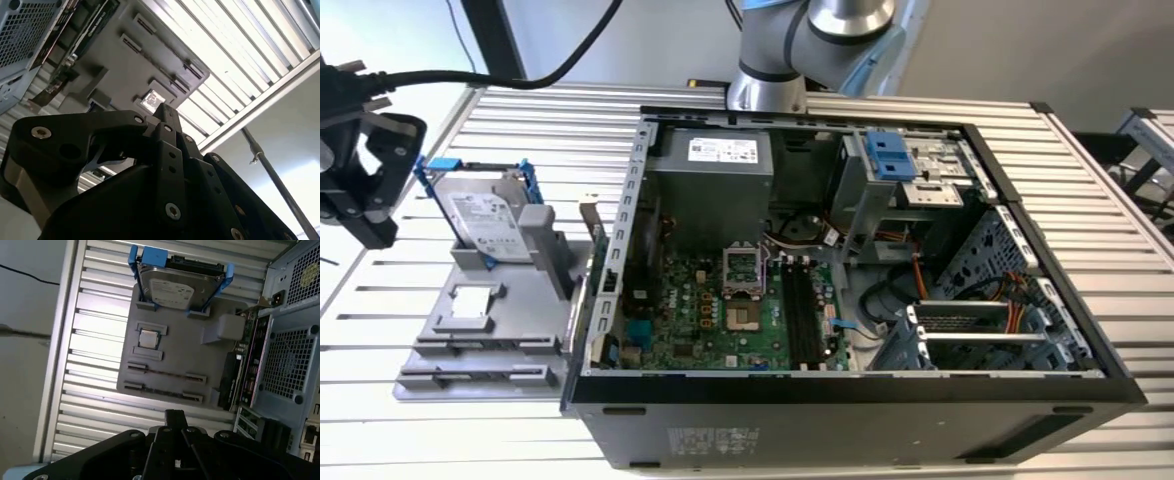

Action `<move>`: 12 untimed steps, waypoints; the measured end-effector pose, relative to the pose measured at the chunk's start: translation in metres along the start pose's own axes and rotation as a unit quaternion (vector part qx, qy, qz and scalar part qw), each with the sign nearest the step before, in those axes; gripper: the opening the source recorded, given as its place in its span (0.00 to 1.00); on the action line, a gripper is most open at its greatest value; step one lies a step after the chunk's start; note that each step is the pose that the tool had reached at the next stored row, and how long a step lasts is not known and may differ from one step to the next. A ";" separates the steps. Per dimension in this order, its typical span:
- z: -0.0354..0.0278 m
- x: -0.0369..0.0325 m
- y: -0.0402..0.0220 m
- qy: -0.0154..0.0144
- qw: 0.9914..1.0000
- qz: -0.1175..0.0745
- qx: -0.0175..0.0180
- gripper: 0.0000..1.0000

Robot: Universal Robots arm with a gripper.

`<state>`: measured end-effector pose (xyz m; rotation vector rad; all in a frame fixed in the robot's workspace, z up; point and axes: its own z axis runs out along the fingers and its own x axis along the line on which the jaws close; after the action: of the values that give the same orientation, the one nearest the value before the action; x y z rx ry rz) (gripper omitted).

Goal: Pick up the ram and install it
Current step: 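Pick up the ram and move it above insertion slot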

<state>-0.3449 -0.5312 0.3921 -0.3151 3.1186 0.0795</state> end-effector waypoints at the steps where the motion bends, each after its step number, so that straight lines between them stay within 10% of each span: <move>1: 0.0000 0.0000 0.0000 0.000 1.000 -0.009 0.000 0.00; 7: 0.0000 0.0000 0.0000 0.003 0.998 -0.064 -0.001 0.00; 12: 0.0000 0.0000 0.0000 0.005 0.994 -0.109 -0.001 0.00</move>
<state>-0.3449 -0.5312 0.3921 -0.6536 3.0711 0.0803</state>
